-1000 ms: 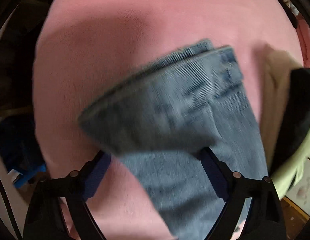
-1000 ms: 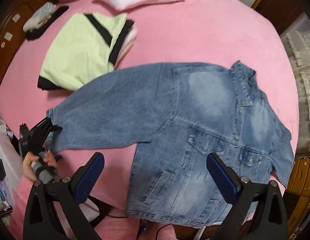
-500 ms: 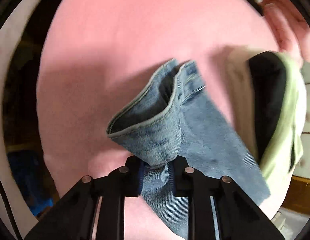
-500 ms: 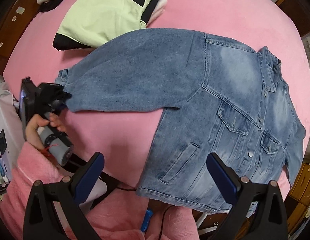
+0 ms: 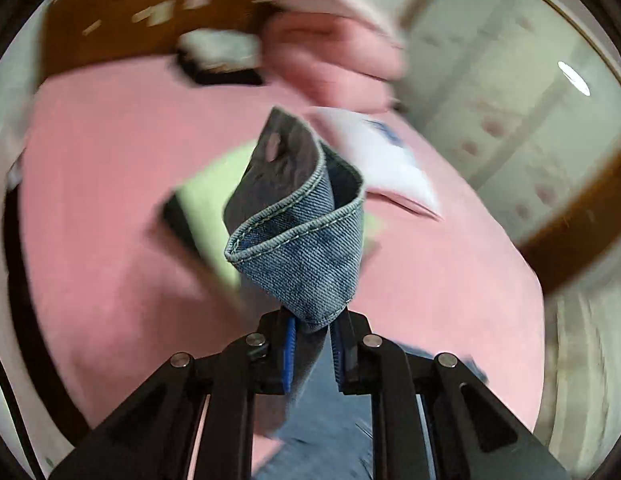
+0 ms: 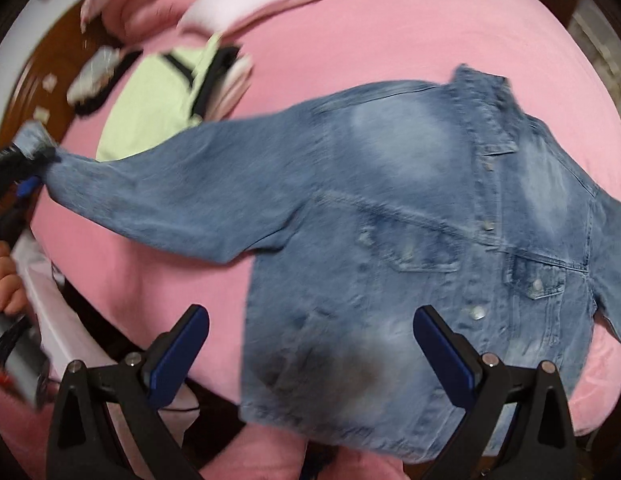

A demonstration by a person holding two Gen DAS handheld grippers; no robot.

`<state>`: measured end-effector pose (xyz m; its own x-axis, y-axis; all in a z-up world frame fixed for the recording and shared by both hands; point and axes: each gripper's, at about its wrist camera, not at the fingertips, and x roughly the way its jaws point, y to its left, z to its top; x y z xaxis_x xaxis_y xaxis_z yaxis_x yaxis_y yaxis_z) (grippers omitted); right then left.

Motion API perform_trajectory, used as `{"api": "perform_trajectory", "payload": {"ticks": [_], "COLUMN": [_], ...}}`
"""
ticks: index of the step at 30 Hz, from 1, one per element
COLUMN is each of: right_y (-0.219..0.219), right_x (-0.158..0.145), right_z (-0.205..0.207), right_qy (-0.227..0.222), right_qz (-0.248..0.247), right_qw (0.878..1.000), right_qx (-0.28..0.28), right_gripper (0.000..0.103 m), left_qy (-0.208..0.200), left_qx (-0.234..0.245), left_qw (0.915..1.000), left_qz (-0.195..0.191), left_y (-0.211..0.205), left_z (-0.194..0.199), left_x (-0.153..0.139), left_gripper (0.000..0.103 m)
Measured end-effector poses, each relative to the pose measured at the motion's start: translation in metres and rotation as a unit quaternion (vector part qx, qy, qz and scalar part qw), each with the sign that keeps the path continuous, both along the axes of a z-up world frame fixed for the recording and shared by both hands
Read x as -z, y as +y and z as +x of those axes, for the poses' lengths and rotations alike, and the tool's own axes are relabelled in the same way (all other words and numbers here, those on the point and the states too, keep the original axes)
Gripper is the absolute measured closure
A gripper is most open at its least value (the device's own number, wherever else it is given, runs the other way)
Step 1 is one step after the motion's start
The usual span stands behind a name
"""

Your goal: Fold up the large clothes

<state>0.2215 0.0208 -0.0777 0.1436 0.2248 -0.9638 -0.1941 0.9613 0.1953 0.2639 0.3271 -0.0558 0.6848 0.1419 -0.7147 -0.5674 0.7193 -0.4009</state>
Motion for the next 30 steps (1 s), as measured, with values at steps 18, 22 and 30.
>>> {"api": "perform_trajectory", "payload": {"ticks": [18,22,30], "right_y": [-0.259,-0.261,-0.221], "right_x": [0.063,0.087,0.135], "right_z": [0.022,0.02,0.031], "right_qy": [-0.036,-0.015,0.08], "right_qz": [0.026,0.07,0.223], "right_qw": [0.98,0.977,0.947], "right_qx": [0.193,0.201,0.219], "right_gripper": [0.001,0.001,0.001], "left_qy": [0.182,0.171,0.211], "left_qx": [0.271,0.292,0.29], "left_qw": [0.9448,0.9408,0.9329], "left_qz": [0.024,0.022,0.032], "left_y": [-0.293,-0.289,-0.262], "left_z": [0.045,0.033,0.028], "left_x": [0.128,0.123,0.111], "left_gripper": [0.072,0.016,0.016]}}
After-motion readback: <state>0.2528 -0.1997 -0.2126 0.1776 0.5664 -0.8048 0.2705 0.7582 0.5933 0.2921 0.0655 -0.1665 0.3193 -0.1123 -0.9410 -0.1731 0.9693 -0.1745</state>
